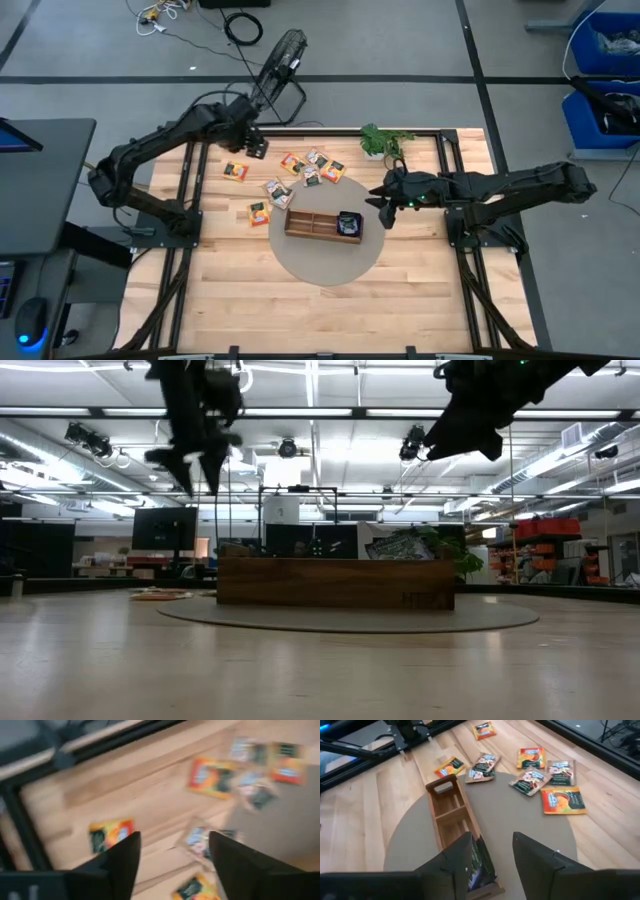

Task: Pick & Place Tea
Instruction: Put the yellow tea bag into the middle section of the wooden organizer

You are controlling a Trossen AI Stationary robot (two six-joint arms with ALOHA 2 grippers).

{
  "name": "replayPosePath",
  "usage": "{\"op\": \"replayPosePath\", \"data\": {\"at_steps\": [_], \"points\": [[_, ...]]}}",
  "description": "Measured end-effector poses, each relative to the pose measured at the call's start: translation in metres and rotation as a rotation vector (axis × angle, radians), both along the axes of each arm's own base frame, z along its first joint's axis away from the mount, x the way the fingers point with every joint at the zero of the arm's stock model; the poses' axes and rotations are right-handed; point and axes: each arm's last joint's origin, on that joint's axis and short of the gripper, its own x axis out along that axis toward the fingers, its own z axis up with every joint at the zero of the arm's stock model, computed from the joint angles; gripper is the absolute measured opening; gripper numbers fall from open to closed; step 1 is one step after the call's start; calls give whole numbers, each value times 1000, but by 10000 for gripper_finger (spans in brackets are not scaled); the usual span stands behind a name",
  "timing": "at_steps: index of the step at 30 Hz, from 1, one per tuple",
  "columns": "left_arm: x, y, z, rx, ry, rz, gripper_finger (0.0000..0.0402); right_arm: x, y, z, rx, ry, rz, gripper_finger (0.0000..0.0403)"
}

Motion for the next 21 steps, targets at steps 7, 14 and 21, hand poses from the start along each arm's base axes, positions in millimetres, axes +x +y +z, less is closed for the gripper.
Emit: {"op": "replayPosePath", "data": {"at_steps": [7, 14, 21], "points": [[-39, 18, -65, -114, 103, 207, 310, 1, 0, 2, -2, -19, 16, 151], [-59, 26, -100, -209, 15, 312, 309, 3, 1, 5, 4, -57, 24, 151], [-56, 43, -123, -270, 31, 366, 297, 3, 1, 5, 17, -59, 29, 151]]}}
